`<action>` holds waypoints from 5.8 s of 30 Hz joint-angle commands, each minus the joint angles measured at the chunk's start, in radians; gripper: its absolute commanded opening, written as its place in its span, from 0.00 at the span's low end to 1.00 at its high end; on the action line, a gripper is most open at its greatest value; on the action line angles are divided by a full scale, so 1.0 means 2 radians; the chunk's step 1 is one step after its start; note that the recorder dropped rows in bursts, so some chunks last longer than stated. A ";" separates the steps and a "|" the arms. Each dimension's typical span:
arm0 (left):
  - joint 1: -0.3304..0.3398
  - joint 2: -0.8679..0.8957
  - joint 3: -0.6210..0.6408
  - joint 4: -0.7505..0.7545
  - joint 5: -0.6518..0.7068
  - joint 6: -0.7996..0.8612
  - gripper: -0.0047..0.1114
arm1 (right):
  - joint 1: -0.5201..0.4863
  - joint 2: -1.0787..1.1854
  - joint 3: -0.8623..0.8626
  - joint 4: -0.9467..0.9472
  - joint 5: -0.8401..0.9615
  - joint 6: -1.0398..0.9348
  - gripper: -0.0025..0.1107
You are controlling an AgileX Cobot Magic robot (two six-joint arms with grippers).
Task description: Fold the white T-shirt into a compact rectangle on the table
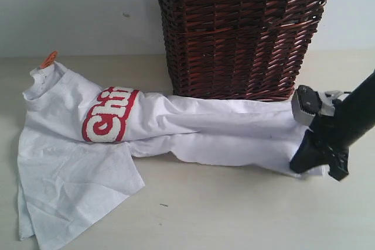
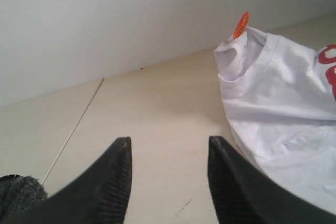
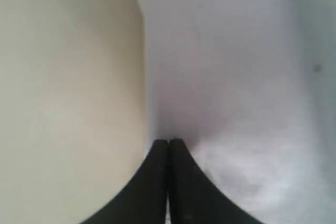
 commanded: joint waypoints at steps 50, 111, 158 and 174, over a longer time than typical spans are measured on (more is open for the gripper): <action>0.001 -0.002 0.001 -0.005 -0.001 0.001 0.43 | 0.001 0.009 0.016 -0.058 -0.458 0.312 0.02; 0.001 -0.002 0.001 -0.005 -0.001 0.001 0.43 | 0.226 -0.073 0.016 0.264 -0.012 0.027 0.02; 0.001 -0.002 0.001 -0.005 -0.001 0.001 0.43 | 0.443 0.092 -0.244 0.089 0.075 0.378 0.02; 0.001 -0.002 0.001 -0.005 -0.001 0.001 0.43 | 0.461 0.121 -0.244 -0.071 0.018 0.517 0.02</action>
